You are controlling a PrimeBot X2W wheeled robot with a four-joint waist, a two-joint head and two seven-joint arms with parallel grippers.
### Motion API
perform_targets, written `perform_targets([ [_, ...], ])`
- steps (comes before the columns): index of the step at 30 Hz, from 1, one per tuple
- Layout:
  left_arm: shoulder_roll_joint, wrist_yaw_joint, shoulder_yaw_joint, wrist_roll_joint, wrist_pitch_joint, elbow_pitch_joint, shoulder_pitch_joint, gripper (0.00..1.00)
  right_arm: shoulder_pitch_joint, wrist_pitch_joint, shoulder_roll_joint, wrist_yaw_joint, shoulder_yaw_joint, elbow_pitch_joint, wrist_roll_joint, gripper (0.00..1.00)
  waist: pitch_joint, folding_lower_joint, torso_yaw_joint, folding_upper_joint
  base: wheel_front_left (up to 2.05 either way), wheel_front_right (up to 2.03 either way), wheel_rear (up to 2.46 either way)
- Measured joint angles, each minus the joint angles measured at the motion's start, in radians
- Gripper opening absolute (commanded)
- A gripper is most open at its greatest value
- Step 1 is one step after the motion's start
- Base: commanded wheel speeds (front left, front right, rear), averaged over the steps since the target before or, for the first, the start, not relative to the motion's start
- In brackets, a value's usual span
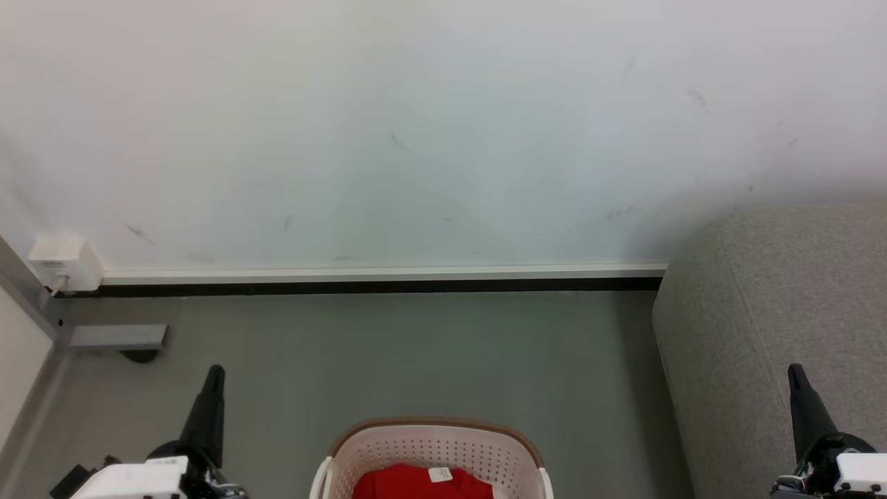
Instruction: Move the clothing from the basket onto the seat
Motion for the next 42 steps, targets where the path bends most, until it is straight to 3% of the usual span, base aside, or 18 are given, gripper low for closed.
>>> perform_targets([
  [42, 0.000, 0.000, 0.000, 0.000, 0.000, 0.000, 0.000, 0.00, 0.000, 0.000, 0.000, 0.000, 0.000, 0.000, 0.000, 0.00, 0.000, -0.0001, 0.000, 0.0000, 0.00, 0.00, 0.00],
])
